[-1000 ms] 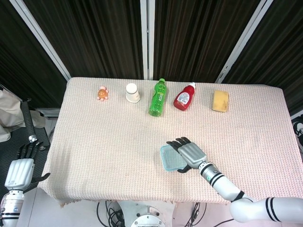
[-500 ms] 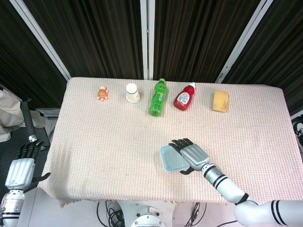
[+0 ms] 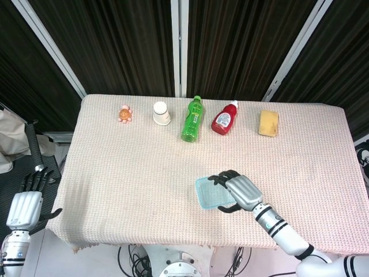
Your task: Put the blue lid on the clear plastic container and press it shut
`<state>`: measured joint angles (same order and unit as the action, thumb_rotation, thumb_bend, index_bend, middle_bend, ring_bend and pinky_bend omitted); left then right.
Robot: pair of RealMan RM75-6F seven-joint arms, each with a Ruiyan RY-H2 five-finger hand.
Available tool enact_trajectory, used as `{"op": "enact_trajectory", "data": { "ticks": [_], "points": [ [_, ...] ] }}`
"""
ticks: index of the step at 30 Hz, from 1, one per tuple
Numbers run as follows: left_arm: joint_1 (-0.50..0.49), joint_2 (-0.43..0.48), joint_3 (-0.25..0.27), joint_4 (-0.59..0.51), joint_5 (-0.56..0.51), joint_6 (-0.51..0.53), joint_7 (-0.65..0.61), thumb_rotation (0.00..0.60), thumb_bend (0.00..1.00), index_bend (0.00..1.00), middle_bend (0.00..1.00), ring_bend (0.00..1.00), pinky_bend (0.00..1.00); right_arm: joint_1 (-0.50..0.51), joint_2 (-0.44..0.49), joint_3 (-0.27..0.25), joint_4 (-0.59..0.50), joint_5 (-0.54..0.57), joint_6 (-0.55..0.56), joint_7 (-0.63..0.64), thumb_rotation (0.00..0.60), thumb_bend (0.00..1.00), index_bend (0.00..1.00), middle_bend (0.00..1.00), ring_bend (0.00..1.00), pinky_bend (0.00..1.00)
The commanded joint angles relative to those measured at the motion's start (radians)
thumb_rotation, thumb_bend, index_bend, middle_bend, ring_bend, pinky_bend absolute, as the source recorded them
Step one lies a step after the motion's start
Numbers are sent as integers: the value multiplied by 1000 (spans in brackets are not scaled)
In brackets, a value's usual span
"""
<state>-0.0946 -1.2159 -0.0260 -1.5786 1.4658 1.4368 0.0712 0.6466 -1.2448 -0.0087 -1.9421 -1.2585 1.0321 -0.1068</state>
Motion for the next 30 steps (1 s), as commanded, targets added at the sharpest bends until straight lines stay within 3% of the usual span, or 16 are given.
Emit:
{"op": "enact_trajectory", "data": {
  "ticks": [1,6,12,24,30],
  "points": [
    [2,-2,-1,2,1,4,-1,600,56,79,4,0,0,-65,-95,32,125,-143,66,311,600,317,737,677,575,659],
    [4,-3,-1,0,-1,8,-1,600,56,79,5,0,0,-82,-162,33,220,-215,76,564,600,464,929,854,765,832],
    [2,-5,-1,-3,-1,5,1,600,55,79,5,0,0,-56,-178,20,261,-248,-3,776,600,632,1000,931,890,935],
    [4,-6,2,-5,-4,3,2,600,55,79,4,0,0,-68,-185,-19,298,-286,-19,843,600,672,1000,932,932,974],
    [1,-8,2,-2,-2,-1,-1,600,55,79,5,0,0,-75,-229,4,348,-266,-5,818,600,672,1000,932,930,974]
  ]
}}
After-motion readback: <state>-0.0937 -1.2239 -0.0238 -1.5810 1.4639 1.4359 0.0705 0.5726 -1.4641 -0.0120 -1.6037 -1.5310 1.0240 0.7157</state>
